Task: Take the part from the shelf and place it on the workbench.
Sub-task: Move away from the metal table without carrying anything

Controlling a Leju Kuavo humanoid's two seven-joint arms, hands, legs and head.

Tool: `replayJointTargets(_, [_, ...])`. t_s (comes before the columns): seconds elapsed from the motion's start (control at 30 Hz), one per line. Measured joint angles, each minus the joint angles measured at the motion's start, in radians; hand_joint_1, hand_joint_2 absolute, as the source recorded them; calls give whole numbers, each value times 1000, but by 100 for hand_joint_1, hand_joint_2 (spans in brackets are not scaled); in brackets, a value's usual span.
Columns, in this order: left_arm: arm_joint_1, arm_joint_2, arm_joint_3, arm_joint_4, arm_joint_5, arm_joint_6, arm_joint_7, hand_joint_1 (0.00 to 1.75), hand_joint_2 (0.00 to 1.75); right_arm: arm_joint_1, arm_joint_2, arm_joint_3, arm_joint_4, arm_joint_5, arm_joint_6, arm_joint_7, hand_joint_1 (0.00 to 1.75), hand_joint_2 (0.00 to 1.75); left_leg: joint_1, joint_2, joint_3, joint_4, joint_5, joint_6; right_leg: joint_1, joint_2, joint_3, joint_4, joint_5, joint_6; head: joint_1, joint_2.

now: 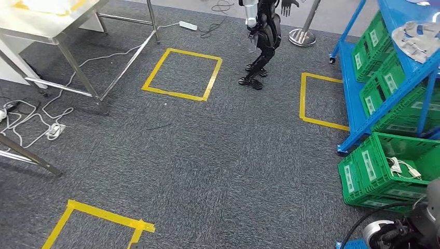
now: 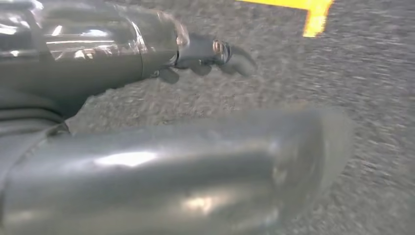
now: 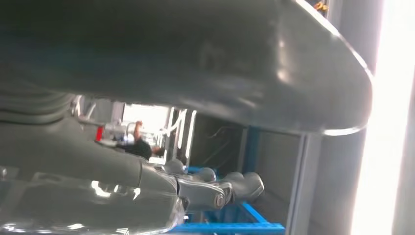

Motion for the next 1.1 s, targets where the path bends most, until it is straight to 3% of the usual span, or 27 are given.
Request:
replayJointTargets(0.03, [0, 2, 0, 0, 0, 0, -4, 0, 0, 5, 2, 2, 0, 0, 0, -2, 0, 0, -1, 17, 4, -4, -1, 3, -1, -37, -28, 57, -30, 4, 4, 0])
replayJointTargets(0.1, [3, 5, 0, 0, 0, 0, -10, 0, 0, 14, 8, 6, 0, 0, 0, -4, 0, 0, -2, 50, 8, -5, -7, 4, -6, -68, -96, 186, -84, 14, 8, 0])
replayJointTargets(0.13, [3, 7, 0, 0, -1, 1, -13, 0, 0, 19, 11, 8, 0, -3, 0, -3, 0, 0, -2, 66, 11, -4, -11, 3, -10, -71, -116, 221, -87, 18, 8, 0])
replayJointTargets(0.17, [3, 8, 0, 0, -2, 1, -18, 0, 0, 23, 13, 10, 0, -7, 0, -2, 0, 0, -2, 80, 15, -4, -15, 1, -13, -75, -115, 216, -71, 21, 9, 0])
replayJointTargets(0.23, [0, 9, 0, 0, -8, -1, -28, 0, 0, 30, 17, 14, 1, -20, 0, -3, 0, 0, 0, 102, 28, -4, -25, -7, -17, -96, -59, 101, 4, 25, 10, 0])
replayJointTargets(0.27, [-2, 10, 0, -1, -13, -3, -30, 0, 0, 32, 19, 16, 1, -26, 0, -6, 0, 0, -2, 110, 35, -4, -31, -12, -14, -120, -24, 31, 32, 24, 12, 0])
replayJointTargets(0.33, [-8, 11, 0, -1, -33, -9, -26, 0, 0, 39, 22, 19, 1, -42, 0, -16, 0, 0, -6, 124, 44, -4, -40, -23, -6, -149, 13, -46, 51, 13, 12, 0])
replayJointTargets(0.4, [-14, 11, -4, -3, -55, -14, -18, 0, 0, 45, 26, 21, 2, -83, 0, -27, 0, 0, -8, 142, 52, -9, -44, -34, -1, -138, 14, -54, 46, -3, 10, 0])
replayJointTargets(0.43, [-17, 11, -6, -5, -64, -16, -15, 0, 0, 47, 28, 22, 2, -112, 0, -36, 0, 0, -6, 136, 56, -10, -50, -39, -2, -127, 16, -57, 47, -10, 8, 0])
replayJointTargets(0.5, [-23, 10, -9, -8, -74, -17, -13, 0, 0, 48, 33, 23, 3, -163, 0, -58, 0, 0, -1, 89, 39, 35, -85, -45, -4, -107, 19, -63, 49, -25, 1, 0])
replayJointTargets(0.57, [-24, 10, -12, -10, -76, -17, -12, 0, 0, 49, 37, 24, 4, -189, 1, -75, 0, 0, 0, 41, -30, 167, -148, -44, -2, -85, 21, -65, 49, -35, -8, 0])
replayJointTargets(0.6, [-24, 10, -14, -11, -77, -17, -11, 0, 0, 50, 39, 25, 4, -196, 1, -79, 0, 0, -1, 38, -71, 239, -172, -43, 0, -71, 21, -65, 48, -38, -10, 0])
replayJointTargets(0.63, [-23, 10, -16, -11, -77, -17, -12, 0, 0, 52, 42, 25, 4, -205, 1, -81, 0, 0, -2, 38, -105, 288, -178, -41, 3, -56, 21, -64, 47, -39, -10, 0])
replayJointTargets(0.67, [-22, 10, -18, -11, -76, -17, -15, 0, 0, 54, 43, 25, 4, -216, 1, -82, 0, 0, -2, 38, -122, 298, -161, -38, 5, -41, 22, -63, 45, -40, -10, 0])
replayJointTargets(0.73, [-23, 10, -19, -12, -75, -17, -25, 0, 0, 58, 46, 26, 5, -253, 1, -90, 0, 0, -3, 16, -102, 207, -75, -29, 7, -10, 28, -61, 41, -41, -11, 0])
replayJointTargets(0.8, [-22, 10, -19, -12, -73, -19, -32, 0, 0, 54, 48, 28, 7, -287, 1, -103, 0, 0, 0, -51, -58, 86, -7, -19, 5, 18, 30, -57, 36, -35, -10, 0])
replayJointTargets(0.83, [-22, 9, -19, -12, -71, -21, -32, 0, 0, 49, 48, 31, 8, -295, 1, -107, 0, 0, 0, -76, -43, 49, 3, -16, 2, 31, 27, -55, 35, -29, -11, 0])
replayJointTargets(0.87, [-21, 9, -19, -12, -69, -23, -29, 0, 0, 43, 48, 34, 9, -296, 1, -109, 0, 0, -1, -83, -35, 33, -2, -14, -2, 46, 22, -56, 36, -22, -11, 0])
replayJointTargets(0.93, [-20, 5, -19, -12, -67, -25, -23, 0, 0, 30, 47, 39, 9, -287, 1, -103, 0, 0, -4, -52, -23, 14, -5, -9, -8, 73, 14, -59, 40, -7, -14, 0])
replayJointTargets(0.97, [-20, 2, -19, -12, -66, -25, -21, 0, 0, 25, 46, 40, 8, -282, 1, -98, 0, 0, -3, -34, -17, 5, -2, -5, -7, 63, 10, -52, 35, -2, -12, 0])
replayJointTargets(1.0, [-19, -2, -19, -12, -68, -26, -17, 0, 0, 19, 45, 42, 8, -280, 1, -92, 0, 0, -2, -14, -10, -3, -1, 0, -5, 38, 0, -30, 20, 2, -9, 0])
replayJointTargets(1.07, [-15, -8, -22, -13, -79, -27, 0, 0, 0, 6, 42, 48, 8, -282, 1, -79, 0, 0, -6, 27, 1, -10, -4, 7, -2, -34, -53, 78, -36, 10, 1, 0])
replayJointTargets(1.1, [-12, -10, -24, -13, -86, -28, 12, 0, 0, 1, 40, 53, 9, -286, 1, -72, 0, 0, -8, 49, 3, -10, -8, 8, -3, -56, -89, 148, -66, 14, 4, 0])
